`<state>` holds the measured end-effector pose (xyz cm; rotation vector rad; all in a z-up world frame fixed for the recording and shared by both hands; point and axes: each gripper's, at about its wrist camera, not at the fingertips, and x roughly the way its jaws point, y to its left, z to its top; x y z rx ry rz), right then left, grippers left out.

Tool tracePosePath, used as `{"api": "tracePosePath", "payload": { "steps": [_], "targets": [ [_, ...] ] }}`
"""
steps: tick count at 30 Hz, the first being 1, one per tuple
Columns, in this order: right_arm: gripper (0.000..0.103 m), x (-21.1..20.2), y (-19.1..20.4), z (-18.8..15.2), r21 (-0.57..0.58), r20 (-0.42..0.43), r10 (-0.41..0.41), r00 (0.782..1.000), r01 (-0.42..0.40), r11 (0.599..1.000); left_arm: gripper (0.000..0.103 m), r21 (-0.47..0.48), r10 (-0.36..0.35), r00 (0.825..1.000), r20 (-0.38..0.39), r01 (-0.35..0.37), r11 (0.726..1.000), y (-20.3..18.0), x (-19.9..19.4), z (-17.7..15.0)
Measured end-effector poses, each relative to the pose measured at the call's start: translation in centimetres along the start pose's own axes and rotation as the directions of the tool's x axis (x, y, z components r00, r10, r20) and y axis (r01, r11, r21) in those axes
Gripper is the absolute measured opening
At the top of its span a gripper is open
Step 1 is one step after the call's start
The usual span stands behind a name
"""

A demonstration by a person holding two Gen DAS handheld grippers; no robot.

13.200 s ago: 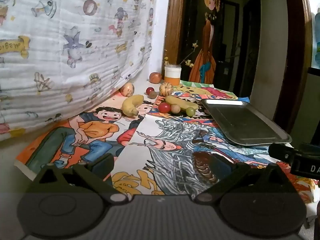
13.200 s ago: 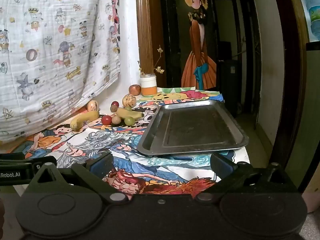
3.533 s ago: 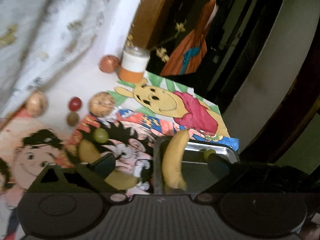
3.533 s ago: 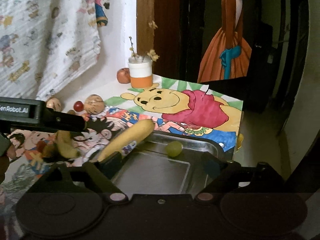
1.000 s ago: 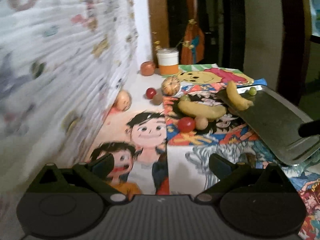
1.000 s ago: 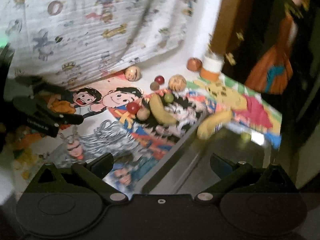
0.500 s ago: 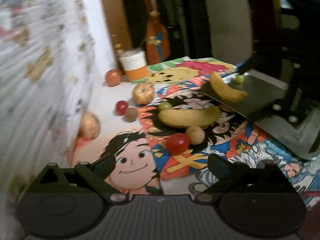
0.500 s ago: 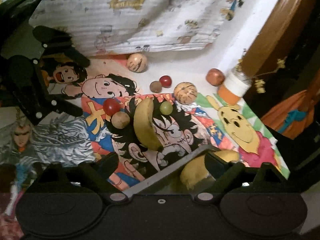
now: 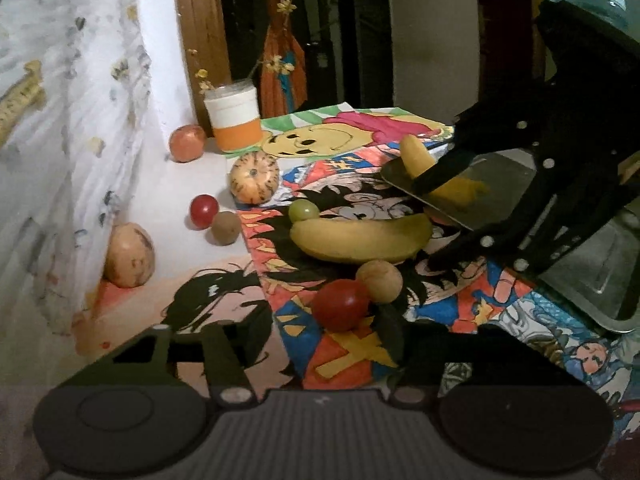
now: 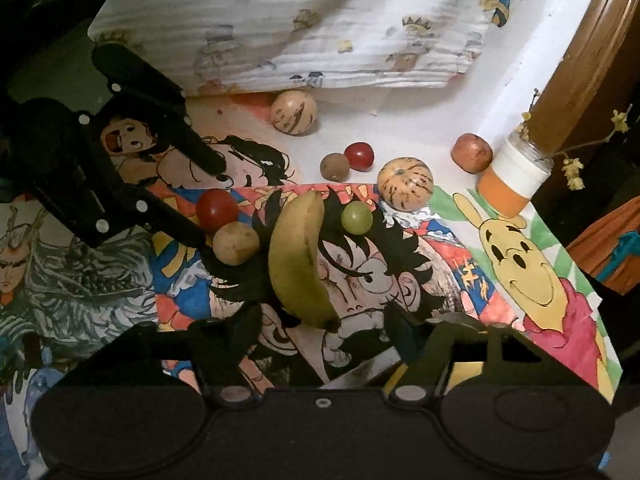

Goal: Organize fruits
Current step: 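Move the right tool to the second banana while the left tool approaches the red tomato, then close the right tool on the banana while the left tool grasps the red tomato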

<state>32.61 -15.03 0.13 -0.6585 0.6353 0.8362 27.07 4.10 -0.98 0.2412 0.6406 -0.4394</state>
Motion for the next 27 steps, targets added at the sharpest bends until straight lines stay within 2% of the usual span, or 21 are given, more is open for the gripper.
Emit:
{"api": "tracePosePath", "payload": {
  "steps": [4, 10, 13, 15, 22, 27],
  "targets": [
    [0.060, 0.2, -0.3, -0.1, -0.011, 0.012, 0.012, 1.000, -0.012, 1.000, 0.056, 0.015, -0.033, 0.999, 0.004, 0.033, 0.999, 0.0, 0.3, 0.2],
    [0.051, 0.4, -0.5, -0.1, -0.024, 0.028, 0.044, 0.999, -0.043, 0.999, 0.039, 0.003, -0.075, 0.997, -0.002, 0.075, 0.997, 0.1, 0.7, 0.4],
    [0.044, 0.4, -0.4, -0.1, -0.028, 0.035, 0.058, 0.998, -0.057, 0.998, 0.034, -0.001, -0.080, 0.997, -0.005, 0.080, 0.997, 0.1, 0.9, 0.5],
    [0.036, 0.3, -0.3, -0.2, -0.031, 0.039, 0.068, 0.997, -0.067, 0.997, 0.034, -0.011, -0.079, 0.997, -0.007, 0.079, 0.997, 0.2, 0.9, 0.5],
    [0.033, -0.2, 1.4, -0.1, -0.030, 0.050, 0.014, 0.999, -0.013, 0.999, 0.034, -0.103, -0.018, 0.999, -0.033, 0.014, 0.995, -0.4, 0.4, 0.7],
    [0.025, -1.2, 3.1, -0.2, -0.020, 0.049, -0.013, 0.999, 0.014, 1.000, 0.034, -0.191, 0.035, 0.998, -0.060, -0.046, 0.980, -0.6, -0.4, 0.5]
  ]
}}
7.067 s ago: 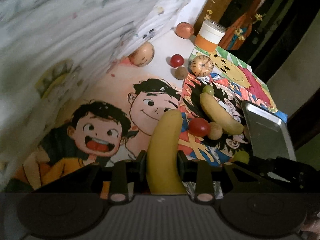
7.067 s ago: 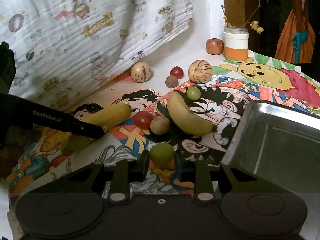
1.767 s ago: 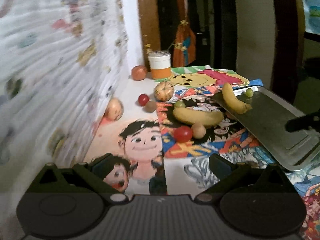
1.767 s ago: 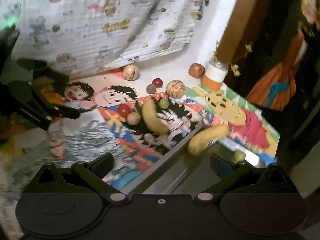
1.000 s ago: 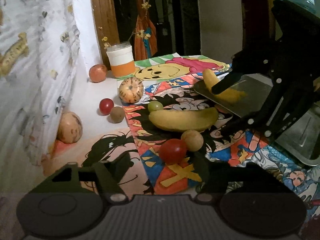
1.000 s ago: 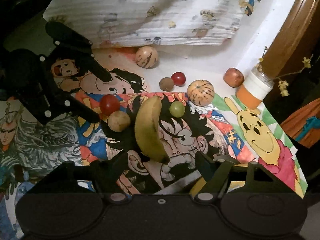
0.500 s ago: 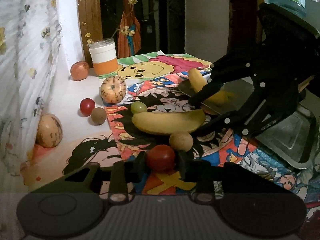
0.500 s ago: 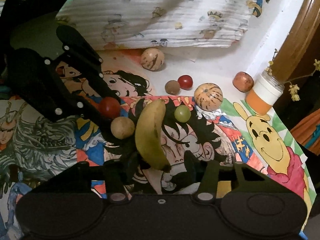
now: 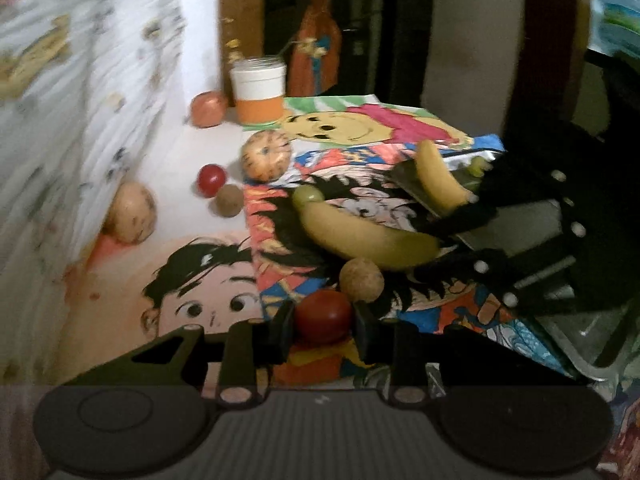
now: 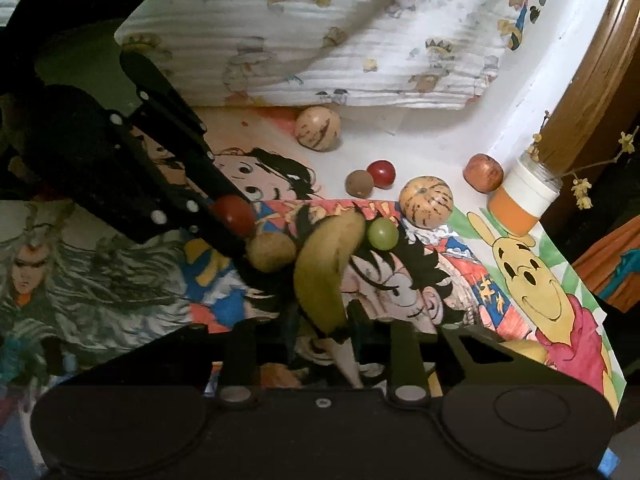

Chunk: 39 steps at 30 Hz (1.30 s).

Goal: Organize fruits
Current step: 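Close the right tool on the banana while the left tool grasps the red tomato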

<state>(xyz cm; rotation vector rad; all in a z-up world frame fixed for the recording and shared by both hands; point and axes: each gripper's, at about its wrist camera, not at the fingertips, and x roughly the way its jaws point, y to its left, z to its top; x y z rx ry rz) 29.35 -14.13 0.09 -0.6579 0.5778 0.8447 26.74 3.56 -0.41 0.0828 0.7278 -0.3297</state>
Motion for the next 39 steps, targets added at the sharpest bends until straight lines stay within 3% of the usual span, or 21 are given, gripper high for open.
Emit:
{"api": "tracePosePath", "payload": {
  "steps": [5, 9, 15, 18, 23, 30, 39],
  "targets": [
    [0.022, -0.7, 0.7, -0.2, 0.020, -0.008, -0.012, 1.000, 0.012, 1.000, 0.034, -0.055, 0.032, 0.999, -0.022, -0.034, 0.998, -0.2, -0.8, -0.3],
    [0.038, -0.4, 0.4, -0.1, 0.047, -0.016, -0.031, 0.999, 0.032, 0.998, 0.034, -0.087, 0.050, 0.998, -0.030, -0.052, 0.995, -0.1, -1.0, -0.4],
    [0.036, 0.7, -0.3, 0.4, 0.113, -0.025, 0.002, 1.000, 0.001, 0.994, 0.034, -0.106, 0.067, 0.997, -0.033, -0.070, 0.992, -0.3, -0.9, -0.3],
    [0.027, 0.7, -0.4, 0.4, 0.156, -0.020, 0.024, 1.000, -0.021, 0.988, 0.034, -0.116, 0.074, 0.997, -0.031, -0.077, 0.990, -0.4, -0.9, -0.4],
    [0.027, -0.2, 0.5, 0.0, 0.173, -0.020, 0.015, 1.000, -0.011, 0.985, 0.034, -0.152, 0.077, 0.996, -0.041, -0.082, 0.985, -0.6, -1.3, -0.5],
    [0.027, -3.6, 2.1, -1.1, 0.173, -0.024, 0.072, 0.997, -0.067, 0.983, 0.034, -0.183, 0.071, 0.995, -0.064, -0.082, 0.980, -1.6, -2.7, -1.4],
    [0.038, -2.7, 2.1, 0.2, 0.234, -0.026, 0.034, 0.999, -0.027, 0.972, 0.034, -0.183, 0.091, 0.994, -0.053, -0.099, 0.978, -2.1, -3.1, -1.9]
  ]
}}
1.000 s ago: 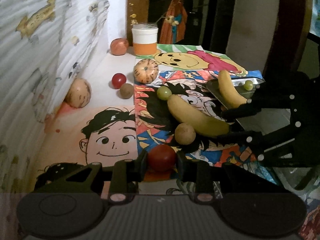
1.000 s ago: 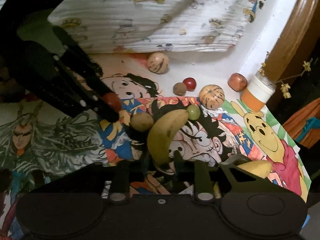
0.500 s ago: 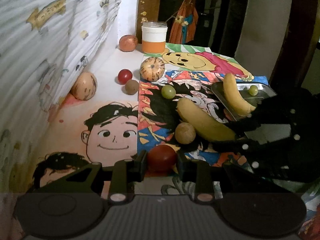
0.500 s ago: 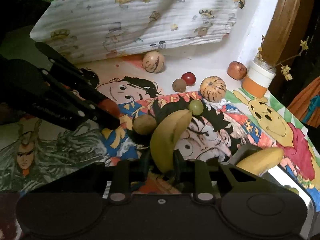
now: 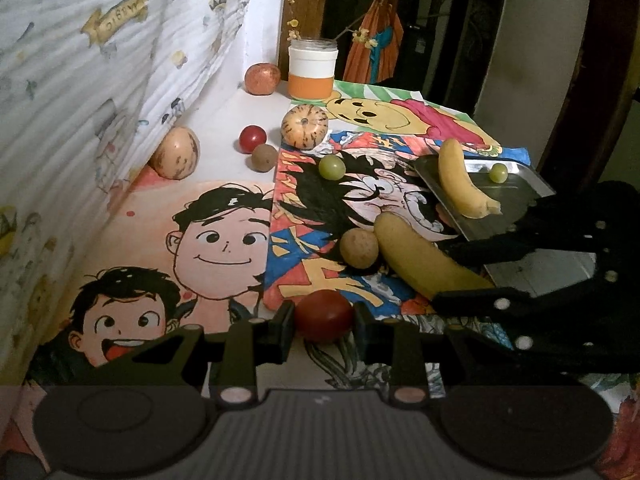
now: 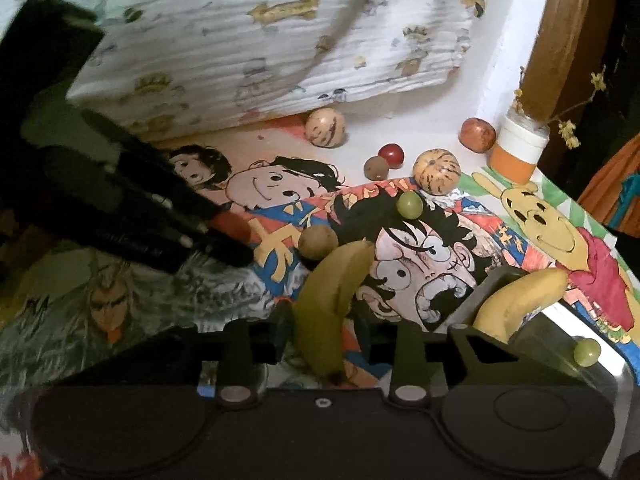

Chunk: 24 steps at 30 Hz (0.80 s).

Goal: Organize fruits
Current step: 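Close the right tool on the banana while the left tool grasps the red tomato, then carry the banana in the right tool and tomato in the left tool to the tray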

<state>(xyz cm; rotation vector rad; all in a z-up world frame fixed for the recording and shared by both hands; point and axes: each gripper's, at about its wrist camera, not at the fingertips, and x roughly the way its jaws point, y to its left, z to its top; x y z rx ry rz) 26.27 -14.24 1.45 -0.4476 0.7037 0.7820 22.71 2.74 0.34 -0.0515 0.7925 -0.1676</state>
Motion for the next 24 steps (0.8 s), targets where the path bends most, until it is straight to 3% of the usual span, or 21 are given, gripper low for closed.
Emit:
{"api": "tracePosePath", "payload": {
  "steps": [4, 12, 24],
  "targets": [
    [0.041, 1.3, 0.1, -0.1, 0.031, -0.010, -0.019, 1.000, 0.019, 0.999, 0.034, -0.008, -0.002, 1.000, -0.003, 0.002, 1.000, 0.1, 0.0, 0.0],
    [0.035, 1.5, -0.1, -0.5, 0.084, 0.024, -0.011, 1.000, 0.009, 0.996, 0.034, -0.023, 0.001, 1.000, -0.010, -0.002, 1.000, 0.3, 0.0, 0.3],
    [0.033, -0.9, -0.5, -1.8, 0.151, 0.079, -0.011, 0.997, -0.001, 0.989, 0.034, -0.072, 0.004, 1.000, -0.026, -0.005, 0.997, 0.0, -0.4, 0.4]
  ]
}}
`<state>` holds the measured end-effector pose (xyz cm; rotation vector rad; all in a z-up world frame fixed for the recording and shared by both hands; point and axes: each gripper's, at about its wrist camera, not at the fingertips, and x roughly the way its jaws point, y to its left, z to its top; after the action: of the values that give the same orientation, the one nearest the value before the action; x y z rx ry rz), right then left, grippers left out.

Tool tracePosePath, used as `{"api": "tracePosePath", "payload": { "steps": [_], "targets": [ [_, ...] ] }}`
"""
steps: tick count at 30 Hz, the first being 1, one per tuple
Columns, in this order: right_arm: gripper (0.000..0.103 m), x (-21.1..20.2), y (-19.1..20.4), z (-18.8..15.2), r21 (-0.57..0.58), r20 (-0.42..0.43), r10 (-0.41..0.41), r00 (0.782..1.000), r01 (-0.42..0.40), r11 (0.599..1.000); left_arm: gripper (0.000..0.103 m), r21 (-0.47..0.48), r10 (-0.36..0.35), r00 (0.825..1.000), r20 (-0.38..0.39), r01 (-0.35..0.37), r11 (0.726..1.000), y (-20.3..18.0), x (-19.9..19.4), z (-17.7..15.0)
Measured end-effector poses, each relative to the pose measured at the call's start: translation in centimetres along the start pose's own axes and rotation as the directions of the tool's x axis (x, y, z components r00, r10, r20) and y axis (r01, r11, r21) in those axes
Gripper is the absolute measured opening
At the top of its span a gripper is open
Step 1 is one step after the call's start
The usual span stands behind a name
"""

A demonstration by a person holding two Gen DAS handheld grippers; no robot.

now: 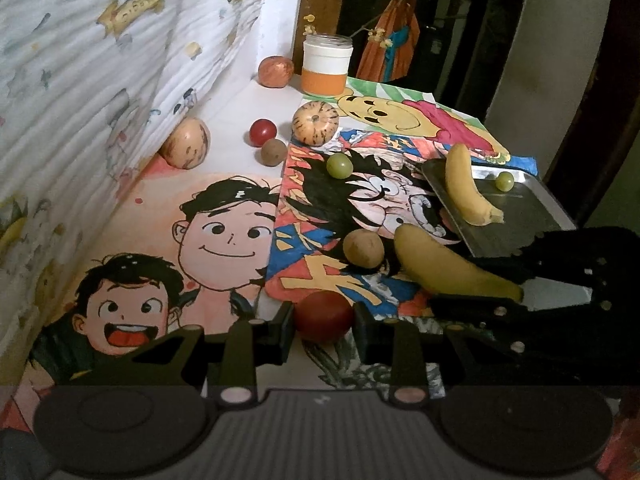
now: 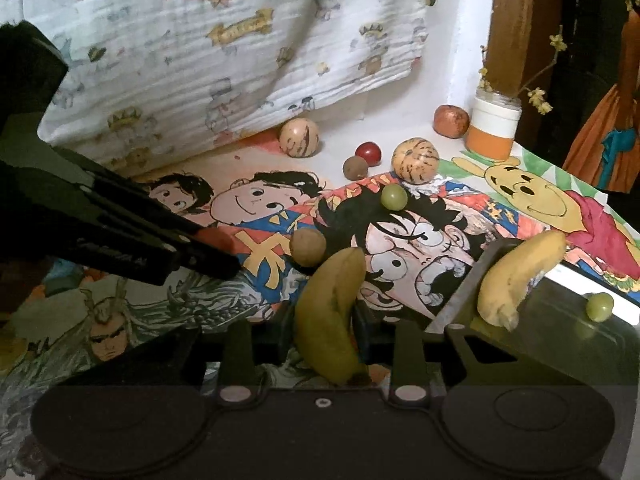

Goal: Organize fruits
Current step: 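Carry the banana in the right tool and tomato in the left tool to the tray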

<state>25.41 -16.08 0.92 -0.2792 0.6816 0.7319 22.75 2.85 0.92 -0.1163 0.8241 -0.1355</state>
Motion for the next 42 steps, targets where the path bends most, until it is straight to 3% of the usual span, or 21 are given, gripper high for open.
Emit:
{"api": "tracePosePath", "payload": {
  "steps": [13, 22, 31, 42],
  "targets": [
    [0.033, -3.8, -0.9, -1.5, 0.039, 0.096, -0.014, 0.995, 0.010, 0.999, 0.034, -0.037, -0.009, 1.000, 0.010, 0.010, 0.999, -1.7, -0.7, 0.3],
    [0.033, -7.5, -4.8, -1.8, 0.094, 0.166, -0.142, 0.976, 0.128, 0.987, 0.034, -0.020, -0.069, 0.997, 0.046, 0.070, 0.997, -5.4, -0.2, 1.9],
    [0.033, -8.4, -10.7, -3.4, 0.182, 0.121, -0.284, 0.951, 0.261, 0.948, 0.034, 0.011, -0.157, 0.987, 0.038, 0.157, 0.988, -10.3, 2.3, 2.7],
    [0.033, -5.7, -14.1, -4.5, 0.201, 0.029, -0.276, 0.961, 0.265, 0.943, 0.034, 0.100, -0.174, 0.985, 0.010, 0.172, 0.980, -13.6, 5.3, 2.4]
  ]
}}
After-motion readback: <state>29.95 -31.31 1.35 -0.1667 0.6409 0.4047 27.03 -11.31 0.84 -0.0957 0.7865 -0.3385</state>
